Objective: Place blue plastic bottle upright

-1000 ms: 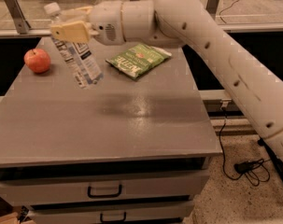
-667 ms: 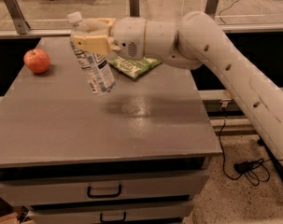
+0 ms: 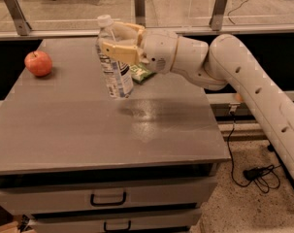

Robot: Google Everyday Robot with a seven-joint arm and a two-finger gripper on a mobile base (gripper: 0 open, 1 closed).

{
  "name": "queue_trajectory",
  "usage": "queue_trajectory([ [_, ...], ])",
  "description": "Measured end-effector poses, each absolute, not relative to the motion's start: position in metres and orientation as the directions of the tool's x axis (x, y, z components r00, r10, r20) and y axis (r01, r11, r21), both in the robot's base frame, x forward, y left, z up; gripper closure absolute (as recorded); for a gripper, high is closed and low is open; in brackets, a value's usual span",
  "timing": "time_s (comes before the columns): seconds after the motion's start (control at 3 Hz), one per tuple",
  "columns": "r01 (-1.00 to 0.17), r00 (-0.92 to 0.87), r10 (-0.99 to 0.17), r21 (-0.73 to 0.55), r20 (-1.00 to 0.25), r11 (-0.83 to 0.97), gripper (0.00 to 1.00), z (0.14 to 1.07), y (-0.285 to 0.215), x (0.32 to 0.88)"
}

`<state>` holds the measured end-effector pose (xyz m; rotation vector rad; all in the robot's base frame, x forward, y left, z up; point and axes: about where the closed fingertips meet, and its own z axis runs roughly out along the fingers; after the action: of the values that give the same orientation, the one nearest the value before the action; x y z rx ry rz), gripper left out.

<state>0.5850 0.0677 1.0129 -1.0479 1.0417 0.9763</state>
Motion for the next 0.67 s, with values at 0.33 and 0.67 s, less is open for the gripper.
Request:
queue_trajectory([
  [0.33,-0.964,0.215,0.145,-0.186,-0.966,0.191,1.00,1.009,0.078,0.582],
  [0.67,-0.966,0.225,0.133,-0.203,-0.965,0.161,1.00,0.996,0.076,0.578],
])
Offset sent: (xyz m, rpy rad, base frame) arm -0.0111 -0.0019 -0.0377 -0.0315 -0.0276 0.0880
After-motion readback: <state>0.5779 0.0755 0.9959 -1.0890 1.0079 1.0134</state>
